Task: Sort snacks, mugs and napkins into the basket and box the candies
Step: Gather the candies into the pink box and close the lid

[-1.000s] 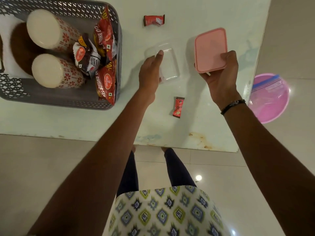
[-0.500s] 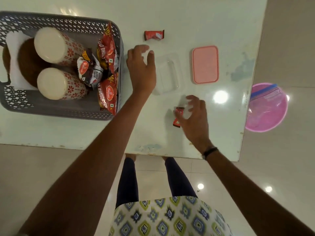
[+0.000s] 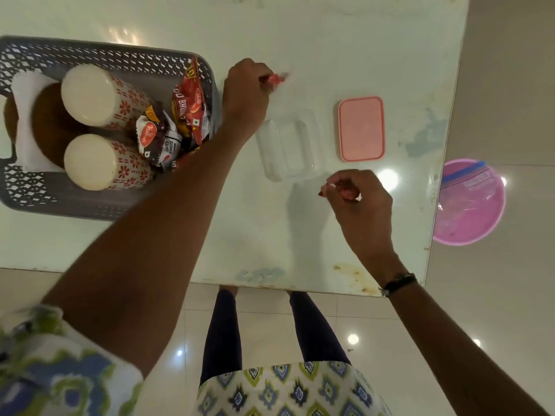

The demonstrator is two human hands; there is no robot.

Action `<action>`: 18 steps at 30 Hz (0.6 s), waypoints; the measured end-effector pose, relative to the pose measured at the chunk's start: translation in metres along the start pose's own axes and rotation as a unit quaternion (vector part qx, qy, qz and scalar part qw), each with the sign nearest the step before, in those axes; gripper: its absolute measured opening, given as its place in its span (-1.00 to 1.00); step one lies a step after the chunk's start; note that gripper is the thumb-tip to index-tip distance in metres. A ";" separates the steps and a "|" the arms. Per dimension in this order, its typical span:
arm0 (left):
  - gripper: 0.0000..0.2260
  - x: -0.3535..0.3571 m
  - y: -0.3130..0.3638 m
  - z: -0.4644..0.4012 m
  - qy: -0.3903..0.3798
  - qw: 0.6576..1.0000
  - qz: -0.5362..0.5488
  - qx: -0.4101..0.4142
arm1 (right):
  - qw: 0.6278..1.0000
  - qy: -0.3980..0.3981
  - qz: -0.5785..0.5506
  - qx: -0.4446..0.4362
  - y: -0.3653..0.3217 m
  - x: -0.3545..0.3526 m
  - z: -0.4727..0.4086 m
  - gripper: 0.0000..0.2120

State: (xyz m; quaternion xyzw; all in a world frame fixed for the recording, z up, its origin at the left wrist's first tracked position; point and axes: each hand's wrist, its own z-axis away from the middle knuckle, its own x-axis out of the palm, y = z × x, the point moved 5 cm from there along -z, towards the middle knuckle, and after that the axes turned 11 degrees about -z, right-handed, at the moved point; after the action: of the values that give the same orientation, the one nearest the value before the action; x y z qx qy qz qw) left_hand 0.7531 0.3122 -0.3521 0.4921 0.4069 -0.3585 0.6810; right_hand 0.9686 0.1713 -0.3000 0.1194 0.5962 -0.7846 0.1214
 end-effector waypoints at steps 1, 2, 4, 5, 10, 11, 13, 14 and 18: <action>-0.78 -0.004 0.001 0.006 0.017 1.000 0.015 -0.016 | 1.000 0.005 -0.006 -0.022 -0.012 0.000 -0.005 -0.94; -0.75 -0.009 0.003 0.015 0.039 0.998 0.033 -0.028 | 0.999 0.007 -0.014 -0.038 -0.020 0.003 -0.011 -0.94; -0.74 -0.021 0.010 0.040 0.087 0.992 0.078 -0.043 | 0.998 -0.006 -0.027 -0.057 -0.030 0.015 -0.025 -0.95; -0.76 -0.026 0.013 0.055 0.105 0.989 0.097 -0.046 | 0.997 -0.019 -0.027 -0.065 -0.033 0.023 -0.033 -0.93; -0.81 -0.027 0.025 0.117 0.112 0.977 0.159 -0.090 | 0.998 -0.002 -0.029 -0.054 -0.028 0.033 -0.055 -0.79; -0.81 -0.025 0.026 0.125 0.107 0.977 0.155 -0.100 | 0.999 0.013 -0.034 -0.037 -0.024 0.027 -0.055 -0.79; -0.80 -0.019 0.029 0.133 0.089 0.980 0.136 -0.112 | 0.999 0.042 -0.028 -0.016 -0.015 0.013 -0.052 -0.79; -0.78 -0.017 0.030 0.136 0.076 0.982 0.131 -0.115 | 0.998 0.050 -0.023 -0.010 -0.012 0.007 -0.051 -0.79; -0.72 -0.017 0.034 0.140 0.062 0.978 0.148 -0.129 | 0.998 0.060 -0.008 -0.016 -0.013 -0.004 -0.043 -0.79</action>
State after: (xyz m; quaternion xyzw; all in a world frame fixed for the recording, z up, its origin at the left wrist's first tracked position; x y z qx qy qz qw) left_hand 0.8048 0.1877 -0.2976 0.4759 0.4136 -0.1666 0.7581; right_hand 0.9694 0.2161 -0.2982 0.1596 0.6158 -0.7673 0.0810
